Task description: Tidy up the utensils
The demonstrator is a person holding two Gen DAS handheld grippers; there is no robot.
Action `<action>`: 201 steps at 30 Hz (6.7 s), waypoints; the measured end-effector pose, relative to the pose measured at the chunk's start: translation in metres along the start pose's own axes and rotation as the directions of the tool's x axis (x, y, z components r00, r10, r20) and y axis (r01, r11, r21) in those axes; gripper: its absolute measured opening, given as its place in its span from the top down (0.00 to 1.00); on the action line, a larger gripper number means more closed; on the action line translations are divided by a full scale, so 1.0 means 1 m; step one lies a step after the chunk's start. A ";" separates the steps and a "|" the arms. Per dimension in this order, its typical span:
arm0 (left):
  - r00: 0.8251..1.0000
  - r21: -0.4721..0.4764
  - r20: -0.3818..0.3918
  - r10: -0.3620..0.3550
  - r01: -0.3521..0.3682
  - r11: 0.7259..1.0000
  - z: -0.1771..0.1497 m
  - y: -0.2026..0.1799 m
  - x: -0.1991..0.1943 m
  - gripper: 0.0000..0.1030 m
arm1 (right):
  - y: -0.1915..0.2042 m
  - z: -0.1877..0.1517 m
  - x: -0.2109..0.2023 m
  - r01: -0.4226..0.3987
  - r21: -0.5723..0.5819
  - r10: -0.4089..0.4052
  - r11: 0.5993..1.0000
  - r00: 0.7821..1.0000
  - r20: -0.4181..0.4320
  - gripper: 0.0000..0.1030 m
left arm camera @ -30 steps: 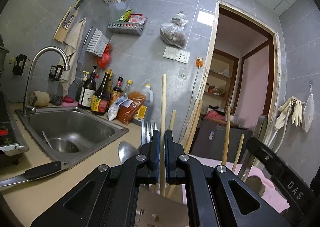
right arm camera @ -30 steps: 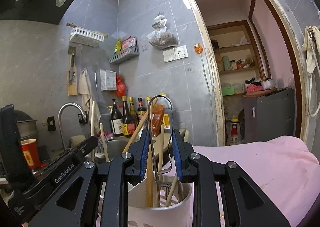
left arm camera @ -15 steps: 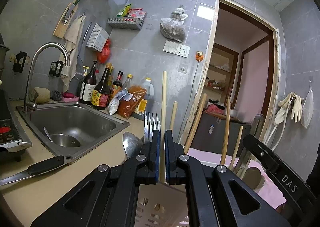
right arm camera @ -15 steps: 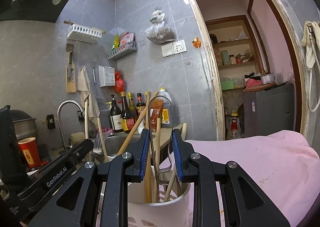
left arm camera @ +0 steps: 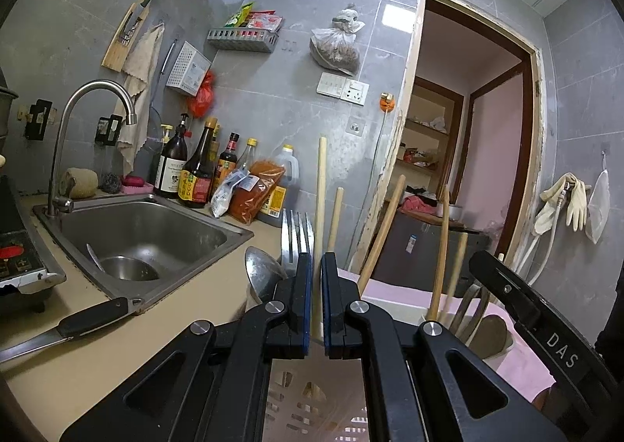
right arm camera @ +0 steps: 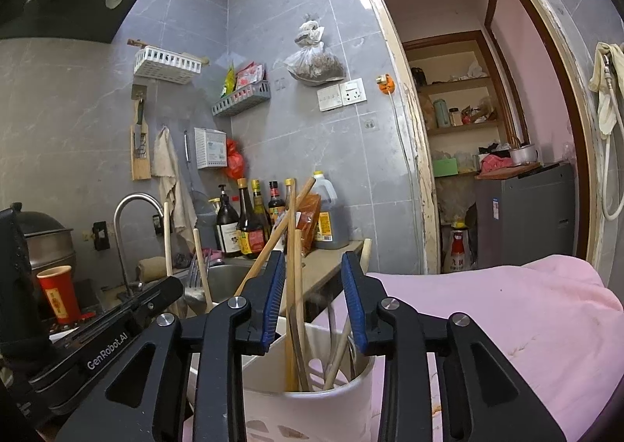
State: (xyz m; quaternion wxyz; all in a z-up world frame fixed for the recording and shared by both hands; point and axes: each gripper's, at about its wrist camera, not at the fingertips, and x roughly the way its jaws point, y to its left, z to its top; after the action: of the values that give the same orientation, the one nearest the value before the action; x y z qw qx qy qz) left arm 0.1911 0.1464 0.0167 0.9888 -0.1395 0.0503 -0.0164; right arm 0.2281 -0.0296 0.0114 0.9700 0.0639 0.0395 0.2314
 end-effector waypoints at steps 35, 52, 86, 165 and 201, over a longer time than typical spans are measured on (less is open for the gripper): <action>0.997 0.000 0.061 -0.036 0.036 0.999 0.015 -0.001 -0.018 0.75 | 0.001 0.009 -0.023 0.096 -0.024 -0.092 0.995 0.989 0.119 0.53; 0.998 0.056 0.001 -0.067 0.067 0.996 0.013 -0.018 -0.036 0.23 | -0.025 0.014 -0.055 0.230 -0.006 -0.228 0.973 0.967 0.111 0.26; 0.975 0.143 -0.215 -0.062 0.095 0.985 -0.023 -0.063 -0.098 0.04 | -0.045 0.010 -0.186 0.368 -0.032 -0.369 0.929 0.928 -0.055 0.00; 0.986 0.206 -0.166 0.022 0.012 0.978 -0.073 -0.064 -0.173 0.04 | -0.023 -0.034 -0.264 0.508 -0.089 -0.514 0.857 0.856 -0.057 0.00; 0.987 0.211 -0.160 0.021 0.014 0.977 -0.071 -0.063 -0.174 0.04 | -0.023 -0.034 -0.264 0.509 -0.089 -0.514 0.856 0.856 -0.058 0.00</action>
State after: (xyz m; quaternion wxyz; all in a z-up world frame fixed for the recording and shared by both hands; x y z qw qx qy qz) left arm 0.0090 0.0745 -0.0177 0.9907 -0.0315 0.1284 -0.0312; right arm -0.0004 -0.1663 -0.0130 0.9958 0.0077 0.0856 -0.0311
